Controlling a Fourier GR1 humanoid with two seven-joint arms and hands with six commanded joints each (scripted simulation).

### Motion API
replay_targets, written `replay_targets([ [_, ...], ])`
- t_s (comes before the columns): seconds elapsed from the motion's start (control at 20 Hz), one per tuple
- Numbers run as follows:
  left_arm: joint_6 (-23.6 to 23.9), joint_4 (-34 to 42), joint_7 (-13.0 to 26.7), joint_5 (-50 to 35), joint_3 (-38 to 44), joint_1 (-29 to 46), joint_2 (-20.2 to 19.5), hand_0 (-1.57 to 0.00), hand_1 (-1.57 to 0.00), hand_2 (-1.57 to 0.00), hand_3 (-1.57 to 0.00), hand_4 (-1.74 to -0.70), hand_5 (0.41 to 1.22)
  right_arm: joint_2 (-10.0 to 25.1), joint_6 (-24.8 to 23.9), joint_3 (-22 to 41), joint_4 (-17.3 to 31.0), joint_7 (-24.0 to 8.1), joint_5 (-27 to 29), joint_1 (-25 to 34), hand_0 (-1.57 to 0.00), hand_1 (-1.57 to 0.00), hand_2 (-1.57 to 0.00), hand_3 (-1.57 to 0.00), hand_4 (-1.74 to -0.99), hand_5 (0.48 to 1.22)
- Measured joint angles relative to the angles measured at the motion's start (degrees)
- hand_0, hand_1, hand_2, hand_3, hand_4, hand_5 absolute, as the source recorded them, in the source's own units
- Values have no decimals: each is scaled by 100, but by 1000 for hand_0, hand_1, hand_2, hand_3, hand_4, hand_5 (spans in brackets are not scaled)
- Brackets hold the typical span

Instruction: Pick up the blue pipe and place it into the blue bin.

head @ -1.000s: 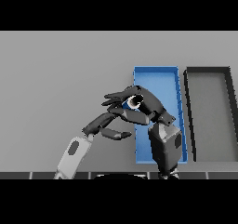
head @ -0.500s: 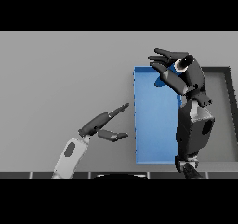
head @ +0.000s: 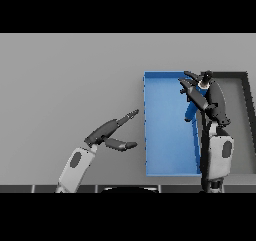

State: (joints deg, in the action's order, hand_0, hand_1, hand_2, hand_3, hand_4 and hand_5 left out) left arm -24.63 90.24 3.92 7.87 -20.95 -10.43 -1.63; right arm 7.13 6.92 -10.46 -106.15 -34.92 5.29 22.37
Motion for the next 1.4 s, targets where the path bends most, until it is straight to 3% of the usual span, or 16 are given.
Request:
replay_targets([
  [0.25, 73, 48, -30, 76, -9, -9, -18, 1, 1, 1, 1, -928, 467, 143, -813, 511, 321, -1, -167, -954, -1571, -1571, -1571, -1571, -1499, 1221],
  [0.4, 102, 103, -81, 122, -25, 33, -54, 1, 1, 1, 1, -923, 476, 414, -1316, 869, 550, -1, 172, -1326, -1571, -1571, -1571, -1571, -1497, 1221],
  [0.5, 152, 49, -72, 170, -26, 8, -24, 1, 1, 1, 1, -922, 480, 794, -1677, 1248, 702, 23, 557, -1457, -1571, -1571, -1571, -1005, -1585, 1221],
  [0.6, 120, 17, -113, 138, 4, -36, -45, 1, 1, 1, 1, -920, 484, 1094, -2090, 1611, 654, 114, 924, -1493, -1571, -1571, -1571, -643, -1641, 1221],
  [0.65, 123, -3, -95, 163, -19, -2, -42, 1, 1, 1, 1, -919, 486, 1126, -2246, 1728, 542, 144, 990, -1576, -1571, -1571, -1571, -514, -1661, 1221],
  [0.7, 142, -26, -34, 165, -10, -96, 0, 1, 1, 1, 1, -918, 489, 1275, -2467, 1849, 612, 174, 1171, -1528, -1571, -1571, -1571, -411, -1677, 1171],
  [0.75, 146, 10, -100, 170, -17, -47, -21, 1, 1, 1, 1, -920, 491, 1379, -2669, 1929, 671, 220, 1342, -1496, -1571, -1571, -1518, -455, -1626, 1161],
  [0.85, 111, 28, -99, 135, -2, -38, -49, 1, 1, 1, 1, -921, 493, 1643, -3104, 2155, 865, 220, 1661, -1374, -1084, -1025, -987, -291, -1469, 1148],
  [1.0, 118, 24, -122, 120, 1, -8, -33, 1, 1, 1, 1, -925, 494, 2215, -3786, 2662, 1089, 189, 2180, -1189, -554, -525, -505, -148, -1339, 1108],
  [1.15, 155, -6, -33, 152, -2, -45, -6, 1, 1, 1, 1, -926, 494, 3198, -3680, 3669, 1293, -3, 2533, -835, -283, -268, -258, -75, -1250, 962],
  [1.4, 92, 108, -105, 95, -7, 41, -74, 1, 1, 1, 1, -930, 496, 4407, -3570, 5275, 1344, -2, 3518, -37, -92, -87, -84, -24, -1175, 788],
])
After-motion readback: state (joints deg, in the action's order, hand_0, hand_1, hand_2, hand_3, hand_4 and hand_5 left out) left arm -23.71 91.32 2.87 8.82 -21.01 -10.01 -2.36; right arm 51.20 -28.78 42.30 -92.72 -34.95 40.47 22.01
